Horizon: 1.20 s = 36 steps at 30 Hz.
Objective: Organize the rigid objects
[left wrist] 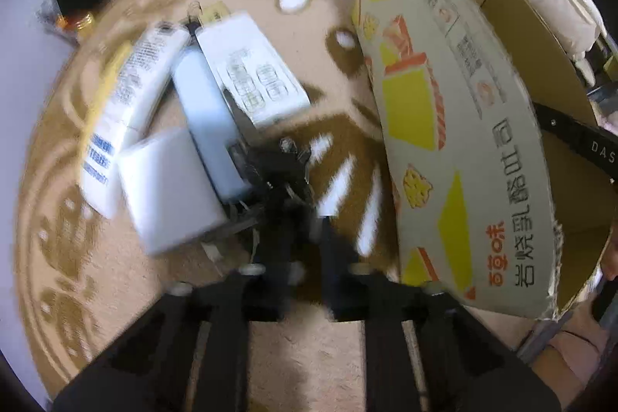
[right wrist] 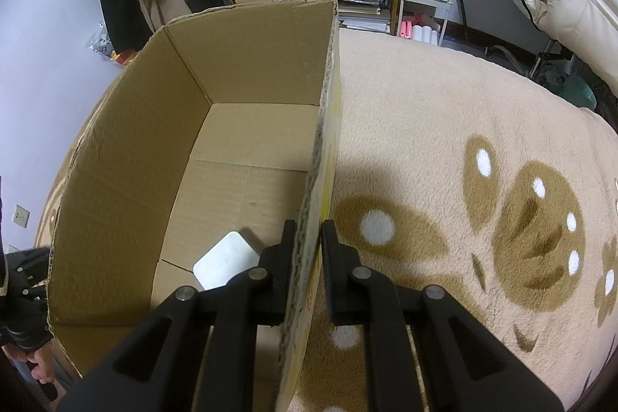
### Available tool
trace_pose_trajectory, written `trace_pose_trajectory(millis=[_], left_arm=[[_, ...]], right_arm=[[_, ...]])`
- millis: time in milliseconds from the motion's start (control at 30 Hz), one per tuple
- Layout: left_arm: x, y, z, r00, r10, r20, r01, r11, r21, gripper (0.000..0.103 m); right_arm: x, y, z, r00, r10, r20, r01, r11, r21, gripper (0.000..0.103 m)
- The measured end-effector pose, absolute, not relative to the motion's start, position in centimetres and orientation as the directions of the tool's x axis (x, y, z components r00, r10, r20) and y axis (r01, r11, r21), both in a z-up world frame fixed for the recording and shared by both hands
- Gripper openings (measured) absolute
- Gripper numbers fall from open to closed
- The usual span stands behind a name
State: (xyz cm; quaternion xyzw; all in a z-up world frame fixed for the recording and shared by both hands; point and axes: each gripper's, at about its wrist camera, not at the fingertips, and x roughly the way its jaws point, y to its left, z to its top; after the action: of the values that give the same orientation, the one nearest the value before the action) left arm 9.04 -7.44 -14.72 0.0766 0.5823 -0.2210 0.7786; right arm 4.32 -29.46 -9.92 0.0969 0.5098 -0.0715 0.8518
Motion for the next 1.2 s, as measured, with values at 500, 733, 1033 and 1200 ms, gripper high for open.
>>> trace_pose_trajectory(millis=[500,733,1033,1200], left_arm=[[7.7,-7.6,-9.6,0.393,-0.253,-0.884,0.424,0.903,-0.071,0.005],[7.7,-7.1,-7.3,0.433,-0.274,-0.859,0.418,0.905,-0.078,0.005],[6.8,-7.5,-3.1,0.546,-0.271,-0.793,0.42,0.907,-0.02,0.005],[6.4,-7.8,1.3,0.623,-0.291,-0.726,0.414,0.91,-0.009,0.005]], right_arm=[[4.3,-29.5,-9.9,0.469,-0.022,-0.883,0.217,0.972,0.091,0.013],[4.5,-29.3,-9.9,0.469,-0.024,-0.883,0.215,0.973,0.088,0.013],[4.5,-29.3,-9.9,0.468,-0.024,-0.883,0.215,0.973,0.087,0.013],[4.5,-29.3,-9.9,0.469,-0.024,-0.883,0.214,0.973,0.088,0.013]])
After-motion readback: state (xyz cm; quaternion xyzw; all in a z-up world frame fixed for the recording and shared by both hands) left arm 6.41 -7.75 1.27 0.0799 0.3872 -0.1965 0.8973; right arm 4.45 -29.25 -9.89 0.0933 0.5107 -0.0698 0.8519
